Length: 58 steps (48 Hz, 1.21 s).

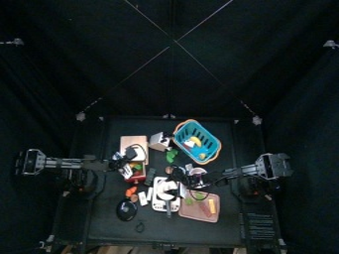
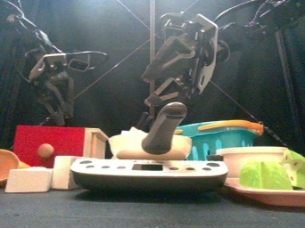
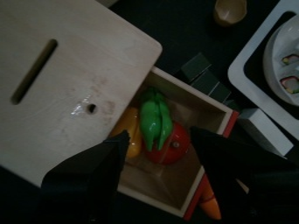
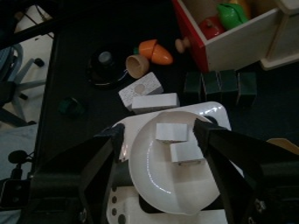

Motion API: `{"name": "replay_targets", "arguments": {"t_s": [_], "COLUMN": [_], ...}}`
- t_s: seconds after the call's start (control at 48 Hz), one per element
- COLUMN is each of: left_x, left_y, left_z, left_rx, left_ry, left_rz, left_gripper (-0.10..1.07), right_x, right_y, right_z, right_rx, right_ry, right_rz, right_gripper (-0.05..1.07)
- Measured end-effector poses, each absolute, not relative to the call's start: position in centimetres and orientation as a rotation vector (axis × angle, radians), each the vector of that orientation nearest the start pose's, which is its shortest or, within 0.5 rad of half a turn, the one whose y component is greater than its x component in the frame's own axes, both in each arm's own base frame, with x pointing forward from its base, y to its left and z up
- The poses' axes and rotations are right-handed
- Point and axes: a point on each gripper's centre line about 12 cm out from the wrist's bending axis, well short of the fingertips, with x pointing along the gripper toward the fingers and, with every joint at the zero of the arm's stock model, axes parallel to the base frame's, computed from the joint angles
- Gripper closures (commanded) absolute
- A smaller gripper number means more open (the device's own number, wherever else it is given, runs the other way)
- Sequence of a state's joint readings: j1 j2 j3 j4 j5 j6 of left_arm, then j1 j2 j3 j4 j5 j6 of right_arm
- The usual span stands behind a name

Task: Grab carrot

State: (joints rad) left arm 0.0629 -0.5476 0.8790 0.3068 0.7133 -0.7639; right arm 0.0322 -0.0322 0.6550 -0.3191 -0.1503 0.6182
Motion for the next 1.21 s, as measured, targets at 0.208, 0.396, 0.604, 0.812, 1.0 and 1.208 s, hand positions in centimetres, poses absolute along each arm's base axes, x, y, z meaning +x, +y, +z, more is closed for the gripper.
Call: {"name": "replay_targets", "arguments": {"t_s": [0.208,0.396,0.604,0.812,1.0,1.208], "left_x": [23.9,24.3,24.3,25.1,25.6,25.5], "left_y": [-0.9,-4.2,-6.3,-6.5,-6.7,-6.6], "left_z": [21.6,20.2,18.3,17.4,15.9,14.5], "left_rx": [-0.386,-0.398,-0.389,-0.402,-0.491,-0.579], "left_ry": [1.047,1.170,1.365,1.395,1.355,1.296], "left_rz": [0.378,0.325,0.363,0.404,0.448,0.479], "left_gripper": [0.05,0.05,0.05,0.05,0.05,0.05], "right_x": [39.8,39.7,39.7,39.8,39.8,39.8], "right_y": [1.8,1.8,1.8,1.8,1.8,1.7], "right_z": [20.0,19.8,19.8,19.8,19.8,19.8], "right_rx": [0.300,0.298,0.298,0.298,0.298,0.298], "right_ry": [0.489,0.499,0.501,0.499,0.500,0.500], "right_rz": [0.002,-0.001,-0.002,-0.001,-0.002,-0.004], "right_gripper": [0.06,0.06,0.06,0.06,0.06,0.06]}}
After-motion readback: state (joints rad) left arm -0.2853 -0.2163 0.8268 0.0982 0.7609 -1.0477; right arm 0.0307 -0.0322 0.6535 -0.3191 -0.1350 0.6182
